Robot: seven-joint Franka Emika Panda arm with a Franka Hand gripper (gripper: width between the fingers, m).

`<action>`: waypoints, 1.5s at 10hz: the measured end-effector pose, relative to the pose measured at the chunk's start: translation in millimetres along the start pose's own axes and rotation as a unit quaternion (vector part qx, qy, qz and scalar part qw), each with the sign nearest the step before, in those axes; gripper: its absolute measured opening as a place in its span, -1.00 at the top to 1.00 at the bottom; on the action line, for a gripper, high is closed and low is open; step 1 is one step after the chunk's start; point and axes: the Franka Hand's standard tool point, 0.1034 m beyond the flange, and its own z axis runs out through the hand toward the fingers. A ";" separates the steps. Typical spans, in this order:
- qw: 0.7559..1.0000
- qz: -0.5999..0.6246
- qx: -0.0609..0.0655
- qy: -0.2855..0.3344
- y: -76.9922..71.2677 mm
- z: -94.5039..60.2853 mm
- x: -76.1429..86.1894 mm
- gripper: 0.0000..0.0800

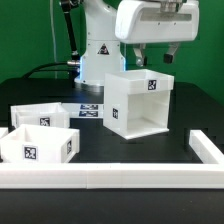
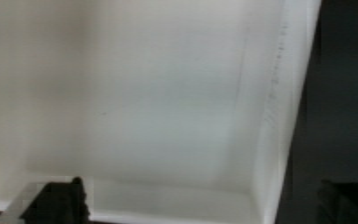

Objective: Assemble drawer

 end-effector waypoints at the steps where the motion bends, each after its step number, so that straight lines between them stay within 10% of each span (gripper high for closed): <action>1: 1.000 0.011 -0.006 0.029 -4.4 9.5 -1.3 -0.62; 10: 1.000 0.023 0.018 0.008 -14.0 42.1 -16.5 -0.62; 12: 0.999 0.028 0.023 0.009 -11.3 42.9 -17.8 0.02; 13: 0.999 0.029 0.023 0.010 -11.3 43.1 -17.7 0.02; 15: 0.999 0.029 0.024 0.009 -11.4 43.3 -17.9 0.80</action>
Offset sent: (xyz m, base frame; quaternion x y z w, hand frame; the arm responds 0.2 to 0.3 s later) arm -0.0127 0.0010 -0.0187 0.0262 -0.0062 0.0042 0.9996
